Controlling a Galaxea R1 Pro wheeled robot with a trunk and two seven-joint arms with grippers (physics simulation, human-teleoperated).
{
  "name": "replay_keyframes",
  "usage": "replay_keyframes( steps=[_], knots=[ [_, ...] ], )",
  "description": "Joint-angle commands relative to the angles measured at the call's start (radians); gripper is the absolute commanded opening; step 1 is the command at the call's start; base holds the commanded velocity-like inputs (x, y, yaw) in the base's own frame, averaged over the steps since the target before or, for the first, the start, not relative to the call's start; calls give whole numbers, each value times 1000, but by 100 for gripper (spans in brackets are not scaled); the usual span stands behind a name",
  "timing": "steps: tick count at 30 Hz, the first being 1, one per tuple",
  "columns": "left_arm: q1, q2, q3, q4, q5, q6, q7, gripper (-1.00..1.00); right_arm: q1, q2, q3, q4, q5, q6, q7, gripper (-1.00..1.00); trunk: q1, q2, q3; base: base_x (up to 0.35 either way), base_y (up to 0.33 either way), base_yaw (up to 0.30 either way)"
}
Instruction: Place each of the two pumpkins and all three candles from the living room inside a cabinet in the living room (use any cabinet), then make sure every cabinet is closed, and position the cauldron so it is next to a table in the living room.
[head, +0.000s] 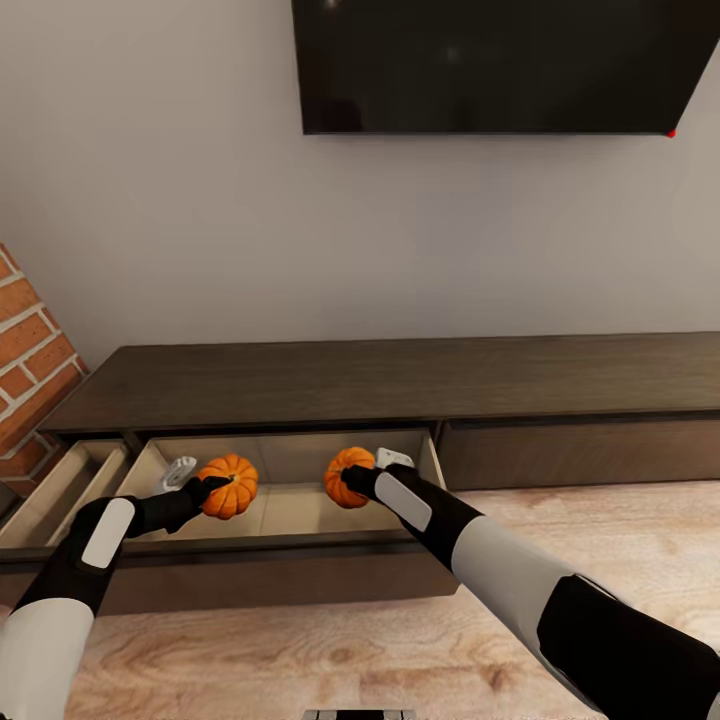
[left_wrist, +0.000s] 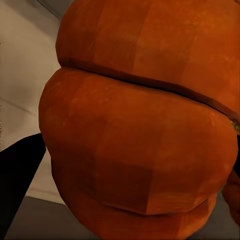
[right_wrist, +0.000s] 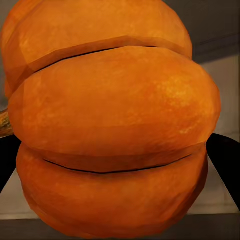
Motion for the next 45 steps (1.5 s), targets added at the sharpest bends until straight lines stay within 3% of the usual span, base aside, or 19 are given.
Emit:
replay_keyframes(
  steps=[1, 8, 14, 17, 21, 29, 32, 37, 42, 45],
  knots=[
    [-1, 0, 2, 0, -7, 5, -7, -100, -1, 0, 8, -1, -4, -2, -7, -100, 0, 0, -1, 0, 0, 0],
    [-1, 0, -2, -1, -8, 1, -6, -100, -1, 4, 13, 10, -2, -9, -6, -100, 0, -1, -5, 0, 0, 0],
    [-1, -2, -28, -5, -8, -15, 3, -100, -1, 9, 14, 11, 44, -11, -7, -100, 3, -2, -28, 0, 0, 0],
    [-2, -10, -47, -13, -4, -24, 78, -100, -1, 11, 14, 11, 48, -11, -7, -100, 3, -2, -32, 0, 0, 0],
    [-2, -50, -61, -46, -4, -49, 171, -100, -1, 11, 14, 11, 54, -10, -7, -100, 3, -2, -32, 0, 0, 0],
    [-2, -61, -86, -83, -4, -55, 200, -100, -1, 13, 14, 10, 82, -8, -8, -100, 3, -2, -32, 0, 0, 0],
    [-2, -62, -92, -85, -5, -56, 202, -100, -2, 14, 13, 10, 83, -7, -8, -100, 5, -3, -43, 0, 0, 0],
    [-2, -63, -136, -107, -30, -56, 218, -100, -21, 14, 13, 9, 83, -4, -26, -100, 6, -3, -51, 0, 0, 0],
    [-2, -110, -151, -146, -50, -59, 322, -100, -24, 14, 14, 9, 83, -3, -46, -100, 6, -3, -51, 0, 0, 0],
    [-2, -124, -168, -165, -55, -59, 358, -100, -24, 14, 14, 8, 84, -3, -61, -100, 6, -3, -51, 0, 0, 0]
  ],
)
